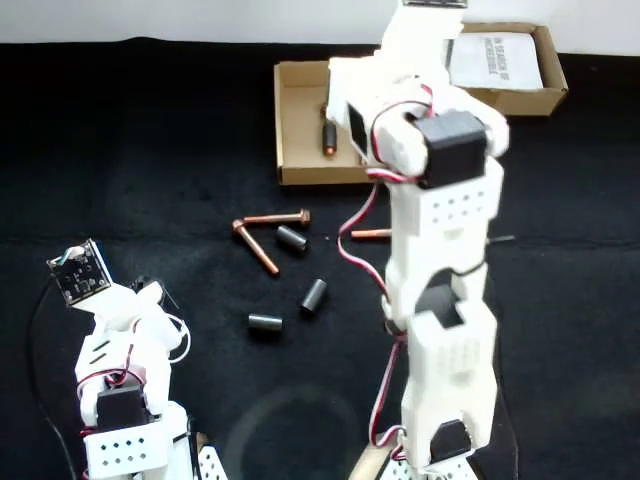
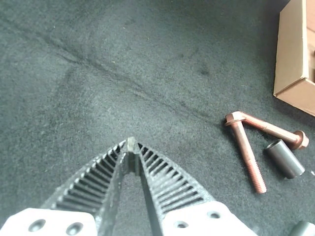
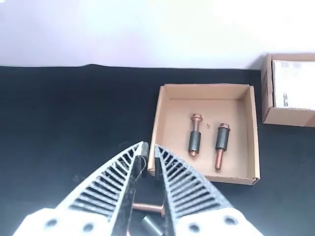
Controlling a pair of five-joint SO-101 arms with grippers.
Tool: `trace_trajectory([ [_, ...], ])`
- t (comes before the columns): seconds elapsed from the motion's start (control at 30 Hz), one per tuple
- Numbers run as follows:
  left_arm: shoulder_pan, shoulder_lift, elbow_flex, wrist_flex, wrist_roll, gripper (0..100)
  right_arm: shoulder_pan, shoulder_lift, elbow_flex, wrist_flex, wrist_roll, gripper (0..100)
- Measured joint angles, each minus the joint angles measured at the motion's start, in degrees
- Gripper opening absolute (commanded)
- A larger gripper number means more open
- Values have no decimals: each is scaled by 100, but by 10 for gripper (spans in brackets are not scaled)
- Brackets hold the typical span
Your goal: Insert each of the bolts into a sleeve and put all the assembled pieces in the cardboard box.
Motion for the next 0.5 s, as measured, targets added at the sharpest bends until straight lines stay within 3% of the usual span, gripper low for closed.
trace_trajectory([
  [0.2,0,0,0,0,0,12,-149,-1758,2813,0,-18,12],
  [0.5,0,0,0,0,0,12,-202,-3771,7684,-193,-1231,12],
])
